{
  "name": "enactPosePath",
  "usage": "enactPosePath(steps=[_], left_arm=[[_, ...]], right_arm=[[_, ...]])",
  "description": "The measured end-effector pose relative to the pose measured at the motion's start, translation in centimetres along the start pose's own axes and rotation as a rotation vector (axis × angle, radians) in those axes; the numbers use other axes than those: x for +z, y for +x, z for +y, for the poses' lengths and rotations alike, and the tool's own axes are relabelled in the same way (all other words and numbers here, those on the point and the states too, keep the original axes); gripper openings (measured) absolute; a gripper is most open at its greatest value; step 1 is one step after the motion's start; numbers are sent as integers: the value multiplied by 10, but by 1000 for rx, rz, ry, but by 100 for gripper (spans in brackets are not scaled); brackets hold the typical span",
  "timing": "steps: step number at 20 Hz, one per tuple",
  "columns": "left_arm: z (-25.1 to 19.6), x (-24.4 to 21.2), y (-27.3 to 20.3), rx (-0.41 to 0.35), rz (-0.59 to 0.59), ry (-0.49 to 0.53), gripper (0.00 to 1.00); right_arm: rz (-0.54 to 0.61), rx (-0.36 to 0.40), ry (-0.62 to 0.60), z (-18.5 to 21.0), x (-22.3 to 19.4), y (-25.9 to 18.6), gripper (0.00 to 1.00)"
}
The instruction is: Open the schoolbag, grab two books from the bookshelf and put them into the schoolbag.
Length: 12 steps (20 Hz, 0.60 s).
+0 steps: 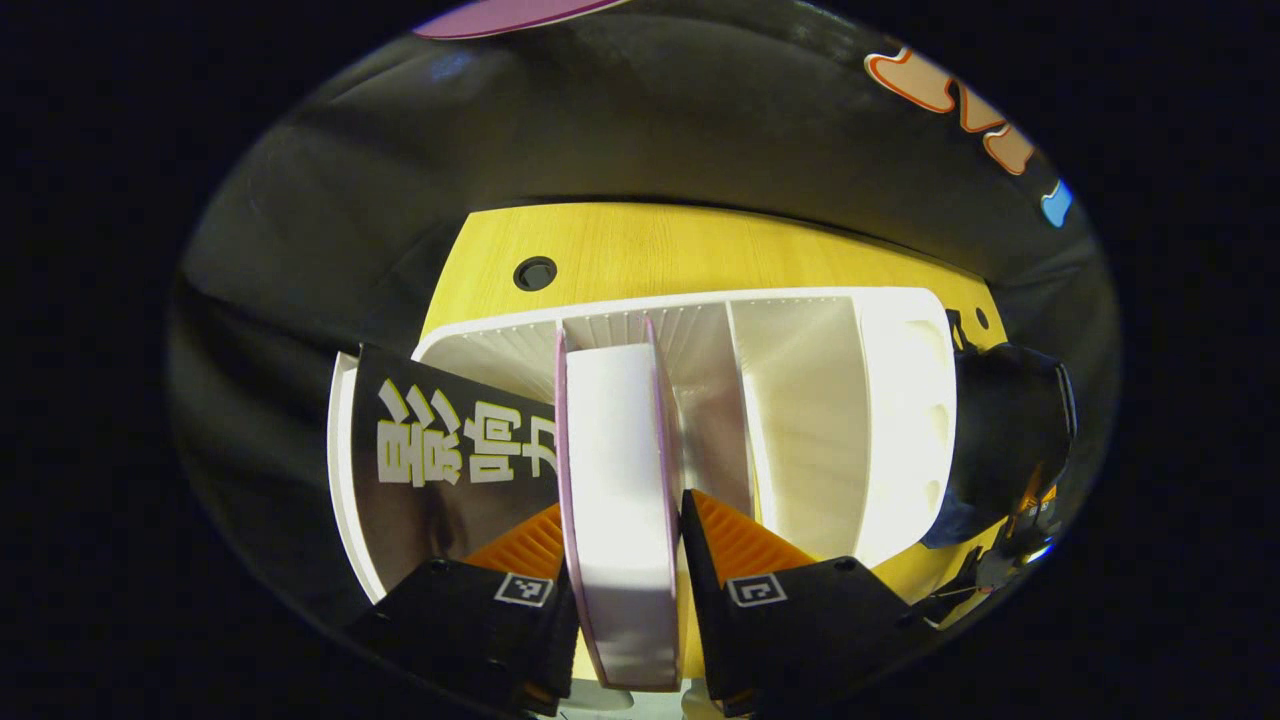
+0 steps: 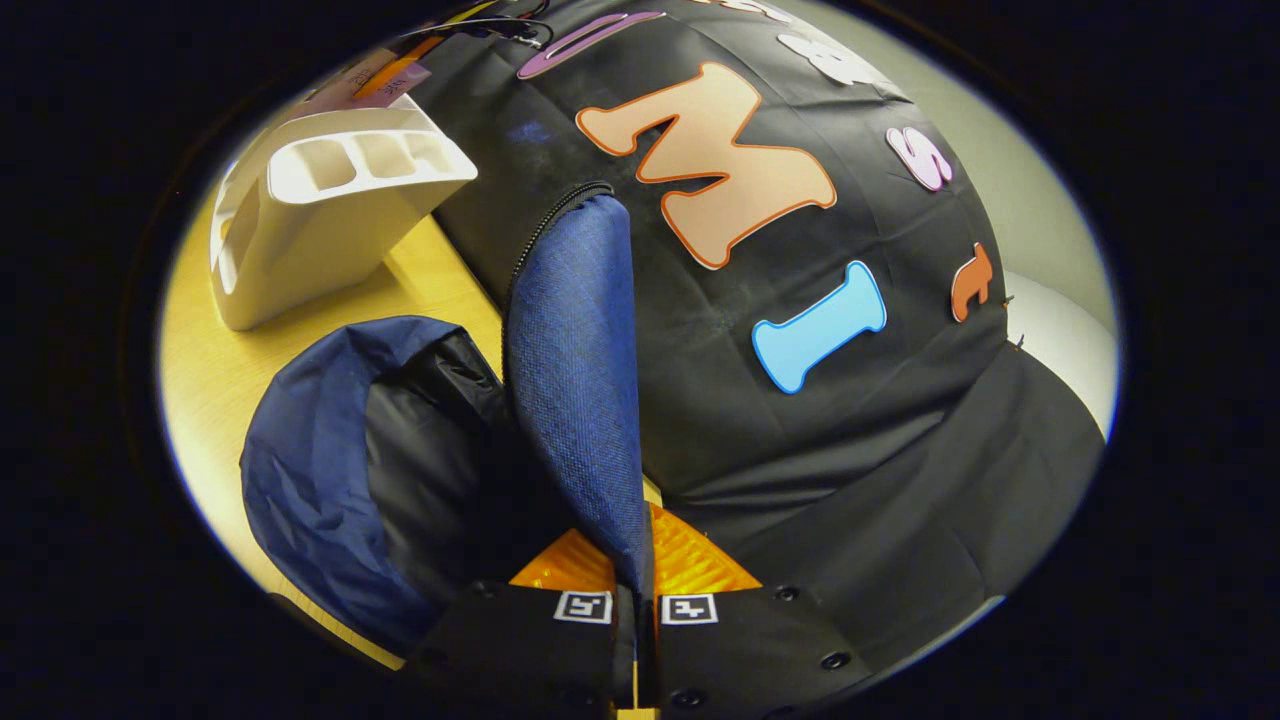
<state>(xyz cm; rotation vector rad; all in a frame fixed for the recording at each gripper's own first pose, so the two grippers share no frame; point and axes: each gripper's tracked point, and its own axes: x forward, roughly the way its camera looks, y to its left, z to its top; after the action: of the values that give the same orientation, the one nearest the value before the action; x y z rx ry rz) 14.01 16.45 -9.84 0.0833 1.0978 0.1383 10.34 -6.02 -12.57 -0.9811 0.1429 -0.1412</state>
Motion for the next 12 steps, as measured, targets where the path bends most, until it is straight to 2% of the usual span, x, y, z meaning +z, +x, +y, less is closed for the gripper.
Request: enactPosePath(steps=[2,4,6,7,12], left_arm=[[-13,-4,-2,-61,27,-39,46],[-12,-10,-2,-41,81,-72,38],[-13,-11,-2,-34,96,-80,37],[-13,-11,-2,-30,101,-87,37],[-18,-24,-10,-27,181,-161,37]], right_arm=[[1,-1,2,0,0,-1,4],[3,-4,6,0,-1,-1,7],[4,-6,11,-1,-2,-1,2],[4,-5,13,-1,-2,-2,4],[1,-2,19,0,-3,-5,4]])
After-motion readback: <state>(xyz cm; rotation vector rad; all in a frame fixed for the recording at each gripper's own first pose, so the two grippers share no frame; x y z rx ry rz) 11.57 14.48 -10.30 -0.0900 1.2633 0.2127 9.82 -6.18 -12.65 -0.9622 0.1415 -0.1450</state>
